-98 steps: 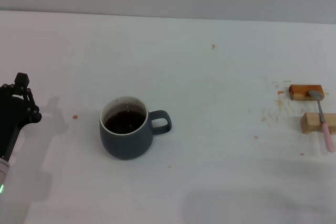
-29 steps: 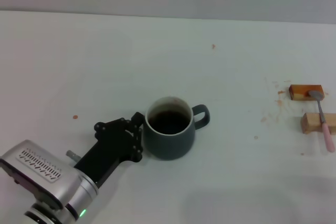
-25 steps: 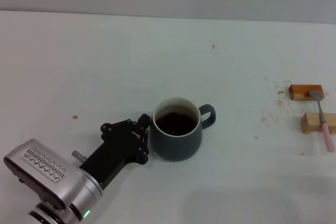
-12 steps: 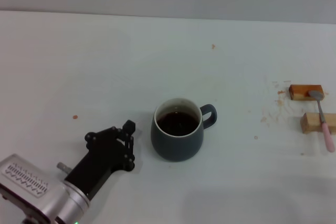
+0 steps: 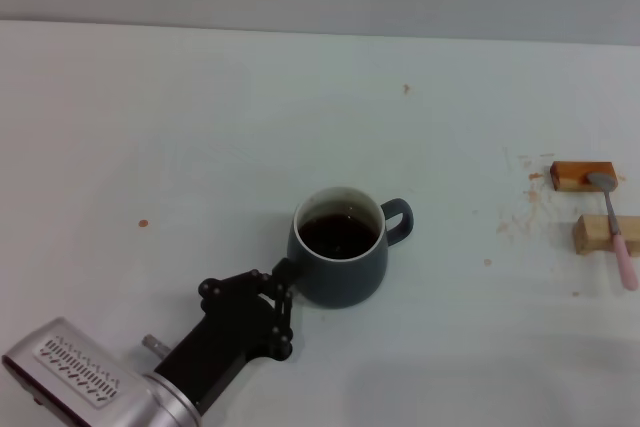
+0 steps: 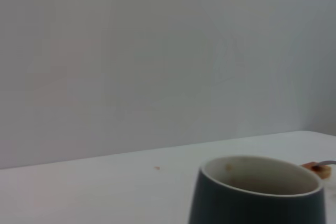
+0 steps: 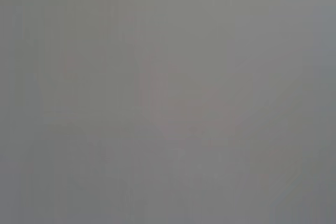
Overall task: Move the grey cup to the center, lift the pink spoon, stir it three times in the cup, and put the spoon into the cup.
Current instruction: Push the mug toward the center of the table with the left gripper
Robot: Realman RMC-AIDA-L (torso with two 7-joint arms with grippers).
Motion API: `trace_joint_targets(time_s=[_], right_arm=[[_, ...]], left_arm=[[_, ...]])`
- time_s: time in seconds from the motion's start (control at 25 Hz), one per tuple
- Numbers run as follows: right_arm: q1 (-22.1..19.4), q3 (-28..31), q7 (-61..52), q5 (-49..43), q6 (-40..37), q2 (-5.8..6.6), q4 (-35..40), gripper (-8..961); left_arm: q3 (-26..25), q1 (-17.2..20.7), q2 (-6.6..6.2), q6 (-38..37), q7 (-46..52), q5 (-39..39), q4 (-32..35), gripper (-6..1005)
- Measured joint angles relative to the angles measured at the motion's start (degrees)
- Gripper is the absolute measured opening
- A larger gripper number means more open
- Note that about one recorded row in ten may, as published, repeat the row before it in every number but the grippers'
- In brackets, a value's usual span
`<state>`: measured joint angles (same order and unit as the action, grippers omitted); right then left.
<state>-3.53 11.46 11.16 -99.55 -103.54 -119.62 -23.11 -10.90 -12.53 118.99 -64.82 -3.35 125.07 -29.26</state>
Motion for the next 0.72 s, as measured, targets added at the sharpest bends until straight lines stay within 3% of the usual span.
trace_joint_targets(time_s=[0.72], right_arm=[[-0.07, -0.12, 0.15, 0.16, 0.0, 0.0, 0.0, 759]], left_arm=[[2.89, -4.95, 0.1, 1.58, 1.24, 0.11, -0.54, -2]])
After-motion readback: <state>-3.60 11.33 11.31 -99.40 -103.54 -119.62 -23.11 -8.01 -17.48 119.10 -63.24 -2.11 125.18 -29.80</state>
